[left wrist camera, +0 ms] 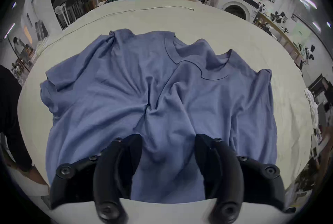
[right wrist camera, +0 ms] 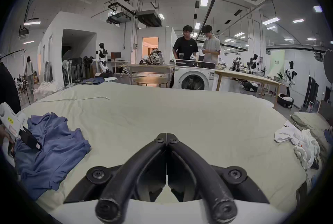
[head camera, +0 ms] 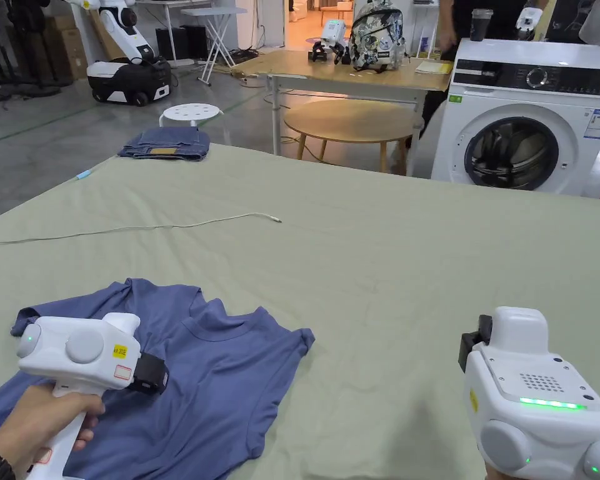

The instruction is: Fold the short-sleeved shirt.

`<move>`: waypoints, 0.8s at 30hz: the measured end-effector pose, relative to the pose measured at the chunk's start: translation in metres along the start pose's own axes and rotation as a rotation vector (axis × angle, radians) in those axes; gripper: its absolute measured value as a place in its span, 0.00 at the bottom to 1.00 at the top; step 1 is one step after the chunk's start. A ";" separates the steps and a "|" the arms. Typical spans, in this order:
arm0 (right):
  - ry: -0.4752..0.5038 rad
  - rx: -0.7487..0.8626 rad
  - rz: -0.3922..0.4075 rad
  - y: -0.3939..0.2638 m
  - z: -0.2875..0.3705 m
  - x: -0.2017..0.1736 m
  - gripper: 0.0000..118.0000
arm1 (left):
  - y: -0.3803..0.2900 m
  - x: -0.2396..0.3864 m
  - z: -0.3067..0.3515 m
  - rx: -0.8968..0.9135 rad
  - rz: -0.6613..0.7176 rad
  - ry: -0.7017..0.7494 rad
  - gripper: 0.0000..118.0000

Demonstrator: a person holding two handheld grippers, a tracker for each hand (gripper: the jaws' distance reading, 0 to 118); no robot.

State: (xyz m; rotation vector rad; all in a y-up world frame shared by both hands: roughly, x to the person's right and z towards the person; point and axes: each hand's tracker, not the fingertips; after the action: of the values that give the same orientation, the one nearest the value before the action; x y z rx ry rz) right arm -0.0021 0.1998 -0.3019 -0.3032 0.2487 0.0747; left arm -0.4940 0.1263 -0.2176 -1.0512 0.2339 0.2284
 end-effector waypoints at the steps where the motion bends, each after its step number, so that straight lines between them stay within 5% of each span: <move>1: 0.000 -0.004 0.002 -0.001 0.000 0.000 0.00 | 0.007 0.001 -0.005 0.001 -0.006 0.004 0.58; 12: 0.008 -0.029 0.008 -0.011 -0.001 0.001 0.00 | 0.002 0.030 0.003 0.018 -0.149 0.108 0.60; 18: 0.012 -0.029 0.021 -0.013 -0.002 -0.001 0.00 | -0.003 0.039 0.004 0.031 -0.187 0.151 0.69; 22: 0.011 -0.040 0.018 -0.013 -0.001 0.000 0.00 | -0.003 0.035 -0.011 0.000 -0.118 0.121 0.61; 24: 0.009 -0.044 0.016 -0.013 0.000 0.000 0.00 | 0.000 0.035 -0.010 -0.016 -0.079 0.097 0.45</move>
State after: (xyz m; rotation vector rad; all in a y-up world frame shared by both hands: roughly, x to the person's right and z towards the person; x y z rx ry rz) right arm -0.0003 0.1875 -0.2982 -0.3455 0.2590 0.0949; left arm -0.4613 0.1207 -0.2329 -1.0863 0.2773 0.1081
